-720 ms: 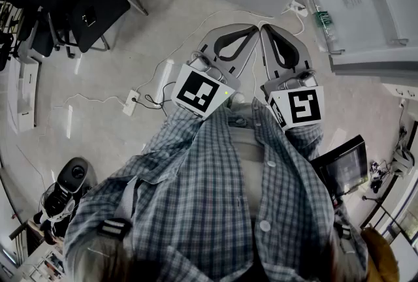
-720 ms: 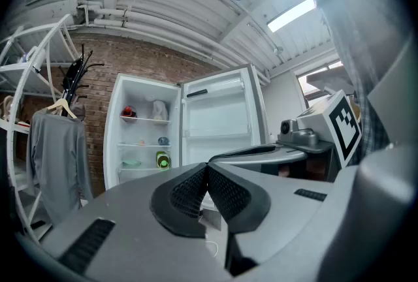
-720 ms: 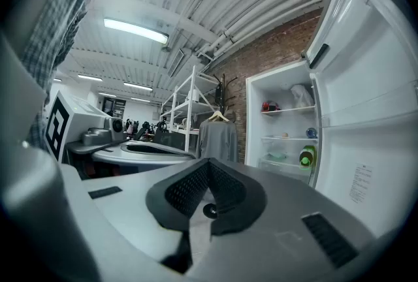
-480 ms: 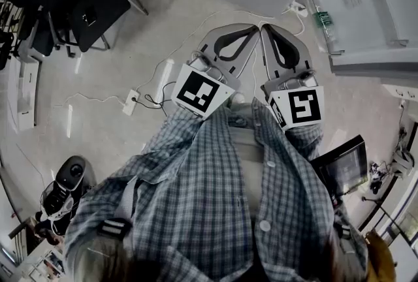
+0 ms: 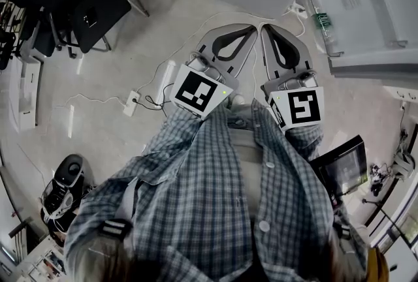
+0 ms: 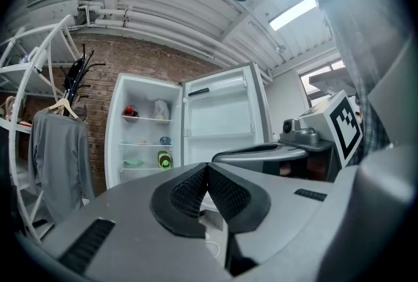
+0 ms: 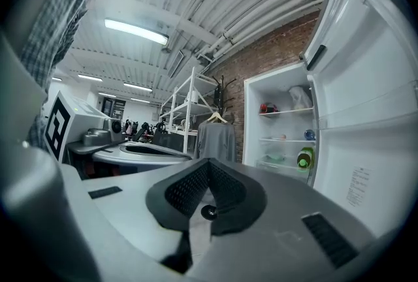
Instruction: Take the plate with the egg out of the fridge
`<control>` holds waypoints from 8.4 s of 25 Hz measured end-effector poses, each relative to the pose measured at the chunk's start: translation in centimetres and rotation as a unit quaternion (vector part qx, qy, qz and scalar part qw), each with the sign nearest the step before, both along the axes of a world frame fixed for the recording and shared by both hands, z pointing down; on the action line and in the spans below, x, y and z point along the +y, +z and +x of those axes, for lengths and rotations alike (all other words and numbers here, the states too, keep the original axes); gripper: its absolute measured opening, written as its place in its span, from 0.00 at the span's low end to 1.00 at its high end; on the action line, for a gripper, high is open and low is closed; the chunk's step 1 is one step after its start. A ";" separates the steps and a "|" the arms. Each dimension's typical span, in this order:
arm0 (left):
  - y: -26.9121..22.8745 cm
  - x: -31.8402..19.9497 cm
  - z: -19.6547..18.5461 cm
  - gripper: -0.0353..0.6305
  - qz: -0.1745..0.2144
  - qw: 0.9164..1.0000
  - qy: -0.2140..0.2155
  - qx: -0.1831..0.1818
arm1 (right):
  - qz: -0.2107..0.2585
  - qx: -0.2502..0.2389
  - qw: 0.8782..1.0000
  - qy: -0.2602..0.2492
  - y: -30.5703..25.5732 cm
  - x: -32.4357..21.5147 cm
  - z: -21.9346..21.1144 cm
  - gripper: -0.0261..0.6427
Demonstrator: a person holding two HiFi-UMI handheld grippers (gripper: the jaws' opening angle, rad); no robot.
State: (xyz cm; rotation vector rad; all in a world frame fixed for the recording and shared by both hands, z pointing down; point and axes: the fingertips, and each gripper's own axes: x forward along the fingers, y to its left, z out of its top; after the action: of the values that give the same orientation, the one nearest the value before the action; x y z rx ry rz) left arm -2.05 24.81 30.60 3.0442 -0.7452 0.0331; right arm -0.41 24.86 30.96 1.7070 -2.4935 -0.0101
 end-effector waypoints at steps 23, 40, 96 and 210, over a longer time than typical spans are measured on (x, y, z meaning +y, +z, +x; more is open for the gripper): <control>0.2 -1.0 3.2 0.06 0.006 0.999 -0.039 -0.004 | -0.007 -0.001 0.999 0.040 1.1 1.8 7.9 0.05; -0.2 -8.8 1.6 0.06 0.012 0.999 -0.050 0.003 | 0.000 0.009 0.999 0.046 0.7 -5.6 7.2 0.05; 1.3 -32.2 0.4 0.06 -0.005 0.998 -0.048 0.033 | -0.010 0.068 0.997 0.044 2.2 -30.0 5.4 0.05; 1.3 -60.1 23.2 0.22 -0.436 0.810 0.121 0.373 | -0.002 0.591 0.796 0.130 2.5 -56.5 24.3 0.07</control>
State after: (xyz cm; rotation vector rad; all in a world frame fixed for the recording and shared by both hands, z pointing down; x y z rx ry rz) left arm 21.18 -35.30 31.94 1.9669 -0.1671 -0.6004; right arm 23.85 -31.67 33.47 1.3188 -1.3037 -0.7761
